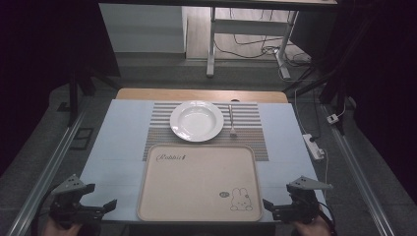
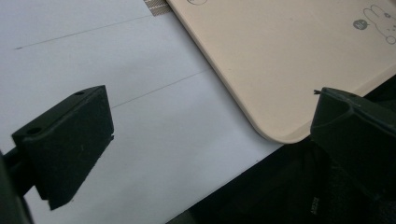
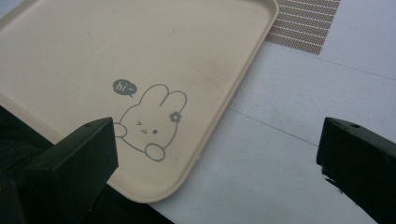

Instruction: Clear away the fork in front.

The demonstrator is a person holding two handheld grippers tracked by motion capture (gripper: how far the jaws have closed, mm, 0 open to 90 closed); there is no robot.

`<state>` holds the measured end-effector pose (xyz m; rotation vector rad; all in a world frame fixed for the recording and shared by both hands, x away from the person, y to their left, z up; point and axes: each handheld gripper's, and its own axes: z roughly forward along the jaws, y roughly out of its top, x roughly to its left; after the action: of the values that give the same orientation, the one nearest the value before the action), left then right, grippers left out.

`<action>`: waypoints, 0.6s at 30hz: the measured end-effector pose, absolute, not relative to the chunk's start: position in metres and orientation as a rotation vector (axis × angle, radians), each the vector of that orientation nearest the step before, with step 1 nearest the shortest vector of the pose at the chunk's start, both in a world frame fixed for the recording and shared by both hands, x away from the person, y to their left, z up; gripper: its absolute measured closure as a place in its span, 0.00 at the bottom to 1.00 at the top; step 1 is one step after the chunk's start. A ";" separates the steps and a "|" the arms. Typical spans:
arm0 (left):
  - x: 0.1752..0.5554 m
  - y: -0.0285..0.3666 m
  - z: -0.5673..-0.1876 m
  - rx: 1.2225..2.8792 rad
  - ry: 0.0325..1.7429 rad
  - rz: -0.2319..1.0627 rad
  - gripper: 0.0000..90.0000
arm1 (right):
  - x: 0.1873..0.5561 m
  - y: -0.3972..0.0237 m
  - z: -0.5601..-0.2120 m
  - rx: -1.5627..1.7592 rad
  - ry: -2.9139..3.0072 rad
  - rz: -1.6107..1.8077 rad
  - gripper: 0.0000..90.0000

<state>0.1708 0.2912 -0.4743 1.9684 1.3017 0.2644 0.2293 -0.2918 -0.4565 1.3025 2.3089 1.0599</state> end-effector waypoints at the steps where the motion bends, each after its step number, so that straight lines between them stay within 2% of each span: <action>1: 0.171 0.291 -0.475 1.966 1.304 0.256 0.00 | 0.229 -0.292 -0.456 1.305 2.304 1.064 0.00; 18: 0.174 0.289 -0.476 2.001 1.293 0.231 0.00 | 0.229 -0.291 -0.456 1.270 2.342 1.080 0.00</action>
<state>0.1737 0.2891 -0.4757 2.0008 1.2925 0.2311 0.2291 -0.2909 -0.4563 1.2703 2.3417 1.0802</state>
